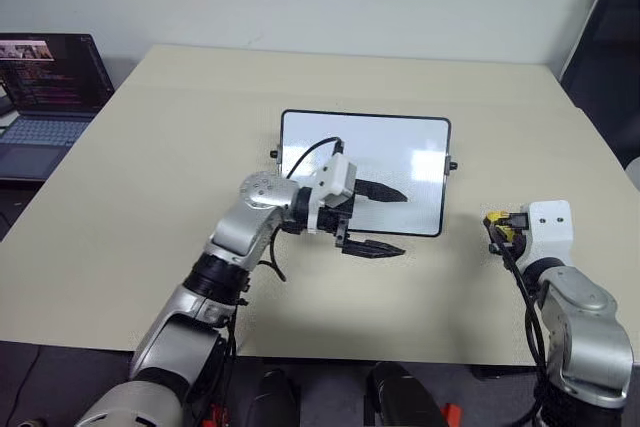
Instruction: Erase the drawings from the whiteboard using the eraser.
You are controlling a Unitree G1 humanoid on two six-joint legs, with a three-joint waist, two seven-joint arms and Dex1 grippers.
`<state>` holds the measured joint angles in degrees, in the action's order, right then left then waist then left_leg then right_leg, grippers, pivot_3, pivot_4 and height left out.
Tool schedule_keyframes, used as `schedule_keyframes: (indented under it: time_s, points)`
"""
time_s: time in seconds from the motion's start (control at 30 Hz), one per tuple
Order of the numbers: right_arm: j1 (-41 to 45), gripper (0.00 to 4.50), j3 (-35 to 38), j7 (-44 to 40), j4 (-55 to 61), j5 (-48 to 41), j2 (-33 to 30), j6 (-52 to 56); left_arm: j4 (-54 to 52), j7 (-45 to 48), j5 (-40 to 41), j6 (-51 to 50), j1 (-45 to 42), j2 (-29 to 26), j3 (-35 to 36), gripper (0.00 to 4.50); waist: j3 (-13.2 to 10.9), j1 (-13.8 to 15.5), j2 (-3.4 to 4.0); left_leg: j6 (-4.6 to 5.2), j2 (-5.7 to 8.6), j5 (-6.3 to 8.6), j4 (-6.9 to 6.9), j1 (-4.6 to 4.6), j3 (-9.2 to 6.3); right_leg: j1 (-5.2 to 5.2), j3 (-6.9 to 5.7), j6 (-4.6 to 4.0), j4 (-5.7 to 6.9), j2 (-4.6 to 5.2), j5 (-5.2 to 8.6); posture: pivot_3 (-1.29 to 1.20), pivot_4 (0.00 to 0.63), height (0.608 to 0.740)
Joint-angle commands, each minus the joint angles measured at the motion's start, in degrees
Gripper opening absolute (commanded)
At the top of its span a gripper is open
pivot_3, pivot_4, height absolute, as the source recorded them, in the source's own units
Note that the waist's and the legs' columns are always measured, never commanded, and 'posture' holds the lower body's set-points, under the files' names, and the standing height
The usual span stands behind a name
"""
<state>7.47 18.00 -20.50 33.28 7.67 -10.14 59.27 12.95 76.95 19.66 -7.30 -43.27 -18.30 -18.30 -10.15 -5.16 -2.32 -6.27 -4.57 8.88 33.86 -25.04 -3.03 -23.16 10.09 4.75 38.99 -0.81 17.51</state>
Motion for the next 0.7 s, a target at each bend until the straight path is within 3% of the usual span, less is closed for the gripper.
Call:
schedule_keyframes:
  time_s: [0.03, 0.3, 0.6, 0.7]
  points:
    - [1.44, 1.12, 1.58, 1.42, -2.3, -2.37, -1.27, -3.43, 1.54, 1.2, -2.38, 3.43, -2.58, 1.31, -1.02, 4.5, 0.0, 0.01, 0.01, 0.0, 0.0, 0.0, -0.02, -0.01, 0.0, 0.0, 0.0, 0.08, 0.0, 0.0, -0.02, 0.0, 0.15, 0.74]
    - [4.23, 1.12, 2.92, 3.9, -11.03, -6.33, -3.48, -8.08, 4.84, 0.0, -7.16, 6.79, -2.78, 3.72, -2.72, 4.5, -0.02, 0.11, 0.09, 0.01, 0.01, 0.01, -0.16, -0.02, -0.02, -0.02, -0.01, 0.35, -0.01, -0.01, -0.09, 0.0, 0.15, 0.74]
    - [5.17, 4.33, 3.15, 5.0, -14.92, -10.08, -6.06, -10.78, 5.36, -1.27, -9.79, 5.98, -3.6, 4.72, -3.02, 4.5, -0.03, 0.13, 0.13, 0.02, 0.02, 0.01, -0.14, -0.01, -0.02, 0.0, 0.0, 0.37, 0.0, -0.01, -0.11, 0.0, 0.15, 0.74]
    - [4.79, 4.46, 3.09, 4.53, -12.72, -11.67, -7.01, -10.51, 5.21, -2.32, -10.75, 6.03, -3.52, 4.66, -2.89, 4.5, -0.04, 0.14, 0.16, 0.02, 0.02, 0.01, -0.14, -0.01, -0.02, 0.0, 0.0, 0.37, 0.01, -0.01, -0.11, 0.0, 0.15, 0.74]
